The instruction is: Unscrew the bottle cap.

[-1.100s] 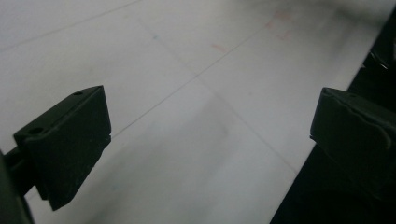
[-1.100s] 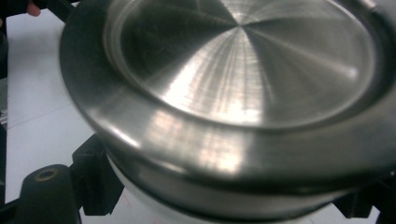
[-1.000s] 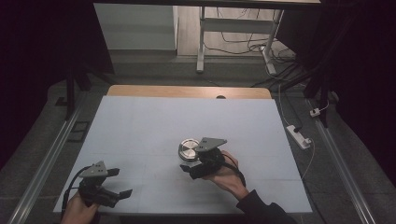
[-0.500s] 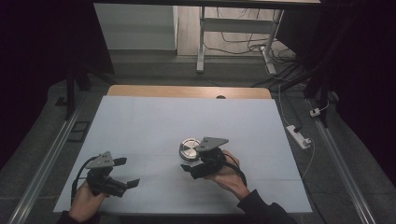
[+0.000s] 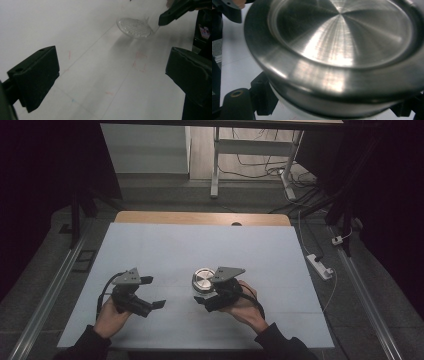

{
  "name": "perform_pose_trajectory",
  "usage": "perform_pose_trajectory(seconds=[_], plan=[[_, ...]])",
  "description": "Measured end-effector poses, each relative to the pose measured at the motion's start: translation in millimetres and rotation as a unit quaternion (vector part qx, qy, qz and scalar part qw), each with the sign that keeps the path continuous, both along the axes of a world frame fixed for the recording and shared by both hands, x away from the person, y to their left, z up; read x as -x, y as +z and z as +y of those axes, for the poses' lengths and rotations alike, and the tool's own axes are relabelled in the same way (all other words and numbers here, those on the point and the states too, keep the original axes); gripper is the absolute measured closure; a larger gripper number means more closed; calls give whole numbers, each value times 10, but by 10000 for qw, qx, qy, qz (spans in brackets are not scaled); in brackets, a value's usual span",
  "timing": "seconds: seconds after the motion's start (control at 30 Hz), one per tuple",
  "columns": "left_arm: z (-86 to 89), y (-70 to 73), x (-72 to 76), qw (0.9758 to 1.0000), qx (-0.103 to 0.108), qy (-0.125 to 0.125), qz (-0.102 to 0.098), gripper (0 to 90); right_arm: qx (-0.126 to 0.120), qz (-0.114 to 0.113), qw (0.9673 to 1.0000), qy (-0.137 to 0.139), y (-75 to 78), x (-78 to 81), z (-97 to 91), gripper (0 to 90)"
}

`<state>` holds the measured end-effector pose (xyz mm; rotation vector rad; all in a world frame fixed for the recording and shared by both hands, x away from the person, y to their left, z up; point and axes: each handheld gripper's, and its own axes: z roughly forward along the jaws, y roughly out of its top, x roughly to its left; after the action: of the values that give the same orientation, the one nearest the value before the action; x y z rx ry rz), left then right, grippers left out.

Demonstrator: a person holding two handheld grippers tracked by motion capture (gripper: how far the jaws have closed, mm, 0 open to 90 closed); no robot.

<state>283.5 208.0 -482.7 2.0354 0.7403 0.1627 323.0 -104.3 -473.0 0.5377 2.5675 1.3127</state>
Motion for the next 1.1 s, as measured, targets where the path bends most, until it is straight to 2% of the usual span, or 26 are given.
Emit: perform_pose_trajectory(seconds=[0.1, 0.23, 0.27, 0.3, 0.33, 0.4, 0.43, 0.47, 0.5, 0.57, 0.63, 0.67, 0.7, 0.73, 0.77, 0.8, 0.83, 0.87, 0.93, 0.97, 1.0, 1.03, 1.07, 1.1], plan=[[-82, 66, -66, 9998, -31, -166, -88, 0, -39, -6, 9999, 100, 7, 1, -10, 149], [-224, 162, -184, 9980, 137, -600, -131, 0, -20, -18, 9999, 171, 13, 4, -6, 149], [-224, 162, -184, 9980, 137, -600, -131, 0, -18, -9, 9998, 196, 13, 5, -7, 149], [-254, 174, -207, 9973, 139, -704, -131, 0, -18, -9, 9998, 196, 13, 5, -7, 149], [-316, 196, -244, 9957, 107, -905, -176, 0, 7, -9, 9997, 228, 11, 8, -4, 149], [-347, 210, -262, 9948, 88, -996, -204, 0, 30, 2, 9996, 272, 6, 10, 0, 149], [-410, 241, -293, 9923, 89, -1213, -242, 0, 42, 3, 9995, 299, 2, 11, 4, 149], [-444, 259, -305, 9912, 88, -1298, -258, 0, 49, -2, 9994, 334, -3, 12, 8, 149], [-444, 259, -305, 9912, 88, -1298, -258, 0, 65, -4, 9993, 363, -5, 16, 12, 149], [-511, 297, -331, 9878, 87, -1527, -299, 0, 77, -5, 9992, 402, -9, 20, 16, 149], [-593, 344, -377, 9817, 169, -1870, -305, 0, 91, 4, 9986, 516, -16, 32, 28, 149], [-593, 344, -377, 9817, 169, -1870, -305, 4, 95, 41, 9985, 545, -17, 39, 31, 149], [-637, 369, -407, 9779, 97, -2053, -377, 10, 84, 45, 9982, 595, -19, 41, 34, 149], [-637, 369, -407, 9779, 97, -2053, -377, 14, 79, 63, 9980, 630, -20, 45, 36, 149], [-675, 383, -443, 9731, 42, -2262, -446, 19, 92, 57, 9976, 682, -22, 43, 36, 149], [-675, 383, -443, 9731, 42, -2262, -446, 28, 121, 37, 9970, 762, -24, 40, 34, 149], [-715, 384, -467, 9678, 67, -2469, -483, 32, 131, 43, 9967, 797, -25, 43, 36, 149], [-740, 382, -480, 9654, 67, -2559, -492, 37, 121, 83, 9965, 827, -26, 50, 40, 149], [-798, 378, -496, 9581, 48, -2815, -522, 50, 153, 109, 9952, 964, -28, 55, 42, 149], [-798, 378, -496, 9581, 48, -2815, -522, 54, 153, 109, 9952, 964, -28, 55, 42, 149], [-861, 372, -508, 9543, 17, -2944, -514, 58, 191, 111, 9937, 1096, -28, 70, 50, 149], [-861, 372, -508, 9543, 17, -2944, -514, 65, 191, 111, 9937, 1096, -28, 70, 50, 149], [-908, 366, -515, 9514, 11, -3025, -576, 83, 220, 97, 9921, 1233, -27, 88, 60, 149], [-908, 366, -515, 9514, 11, -3025, -576, 113, 232, 80, 9913, 1295, -26, 96, 64, 149]])
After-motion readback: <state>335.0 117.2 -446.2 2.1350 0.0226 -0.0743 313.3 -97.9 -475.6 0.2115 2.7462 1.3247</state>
